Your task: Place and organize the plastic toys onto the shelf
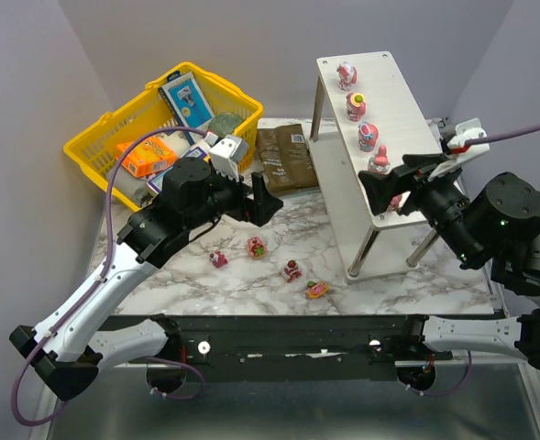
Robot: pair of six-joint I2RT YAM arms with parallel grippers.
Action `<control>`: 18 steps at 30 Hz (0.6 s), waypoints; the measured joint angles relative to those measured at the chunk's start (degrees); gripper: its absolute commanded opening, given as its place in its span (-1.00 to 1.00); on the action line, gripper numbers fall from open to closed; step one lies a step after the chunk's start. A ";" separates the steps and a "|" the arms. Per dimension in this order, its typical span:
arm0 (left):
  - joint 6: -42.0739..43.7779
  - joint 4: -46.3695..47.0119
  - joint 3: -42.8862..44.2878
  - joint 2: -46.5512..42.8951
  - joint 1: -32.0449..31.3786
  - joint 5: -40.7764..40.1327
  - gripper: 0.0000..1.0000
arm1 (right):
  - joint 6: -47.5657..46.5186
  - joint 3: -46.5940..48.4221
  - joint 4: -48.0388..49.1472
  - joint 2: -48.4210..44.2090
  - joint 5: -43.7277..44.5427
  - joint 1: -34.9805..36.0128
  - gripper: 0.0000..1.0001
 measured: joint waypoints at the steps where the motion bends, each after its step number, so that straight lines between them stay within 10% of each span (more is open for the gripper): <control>1: 0.00 -0.50 -0.17 -0.48 0.00 -1.46 0.97 | -1.01 1.33 0.66 1.29 -0.90 0.00 0.90; 18: -10.75 -10.36 -15.28 2.25 0.33 -9.64 0.95 | -6.12 9.77 3.50 17.49 -13.03 0.00 0.90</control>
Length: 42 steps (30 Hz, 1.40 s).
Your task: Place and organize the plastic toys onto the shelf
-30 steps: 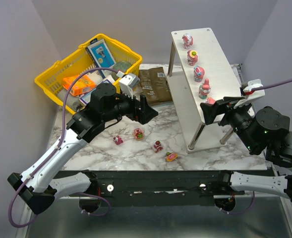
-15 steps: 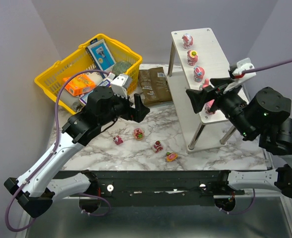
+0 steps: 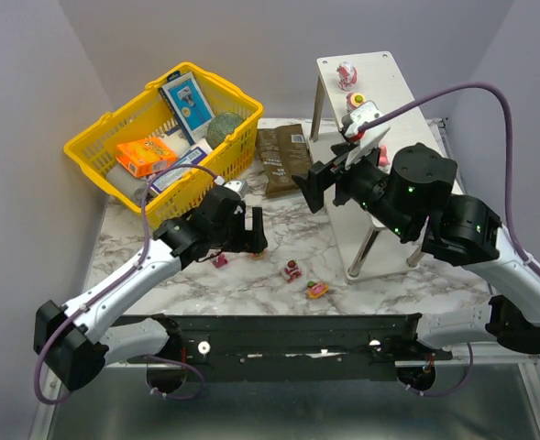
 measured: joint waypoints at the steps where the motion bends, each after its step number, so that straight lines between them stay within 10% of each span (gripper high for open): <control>1: -0.76 0.39 -0.72 0.81 0.00 0.02 0.90 | 0.02 0.39 0.00 -0.07 -0.04 0.00 0.91; 27: -8.41 9.97 -0.96 26.60 0.00 -2.25 0.23 | -2.69 -2.54 0.04 -10.19 3.78 0.00 0.90; 37: -8.31 11.26 0.57 27.87 -0.44 -4.96 -0.98 | -4.09 -4.85 0.07 -11.72 5.35 0.00 0.91; 42: -5.29 11.15 1.14 28.09 -0.85 -5.35 -1.00 | -4.74 -5.20 0.15 -12.17 6.27 0.00 0.91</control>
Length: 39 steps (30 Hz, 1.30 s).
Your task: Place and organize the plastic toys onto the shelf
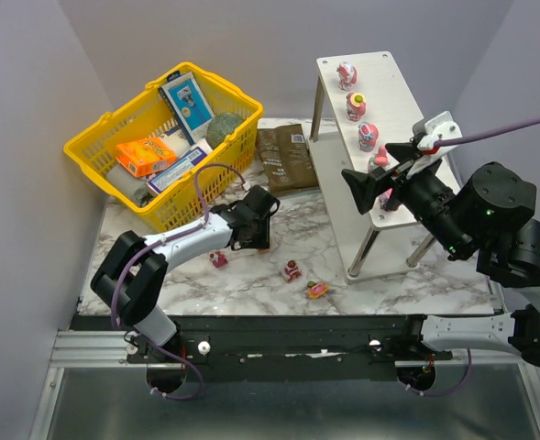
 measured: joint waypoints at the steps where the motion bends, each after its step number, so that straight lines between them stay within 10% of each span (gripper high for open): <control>1: 1.44 -0.33 0.52 0.00 -0.26 -0.02 -1.00 | -0.17 -0.02 0.02 -0.09 0.20 0.00 0.91; 39: 41.53 13.53 20.33 12.55 -17.70 16.22 -0.88 | -2.58 0.35 0.35 -3.32 5.99 0.00 0.92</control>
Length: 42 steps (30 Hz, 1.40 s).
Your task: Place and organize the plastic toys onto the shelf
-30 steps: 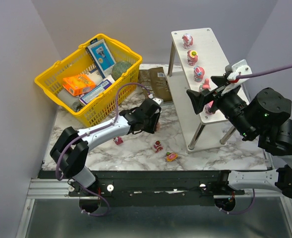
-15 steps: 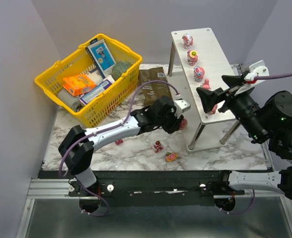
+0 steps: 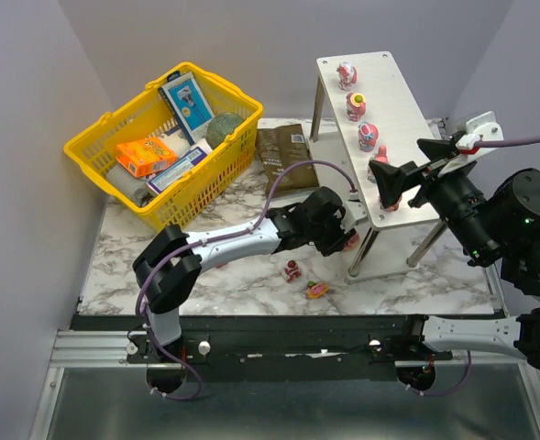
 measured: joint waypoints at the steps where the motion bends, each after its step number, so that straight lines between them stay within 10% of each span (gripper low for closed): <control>1: 0.35 0.11 0.00 0.00 -0.02 -0.07 -0.83 | -0.04 0.00 -0.04 -0.02 0.04 0.00 0.91; 42: 9.51 -8.24 8.11 5.77 -0.70 0.66 0.30 | -2.10 -0.55 0.04 0.74 2.89 0.00 0.94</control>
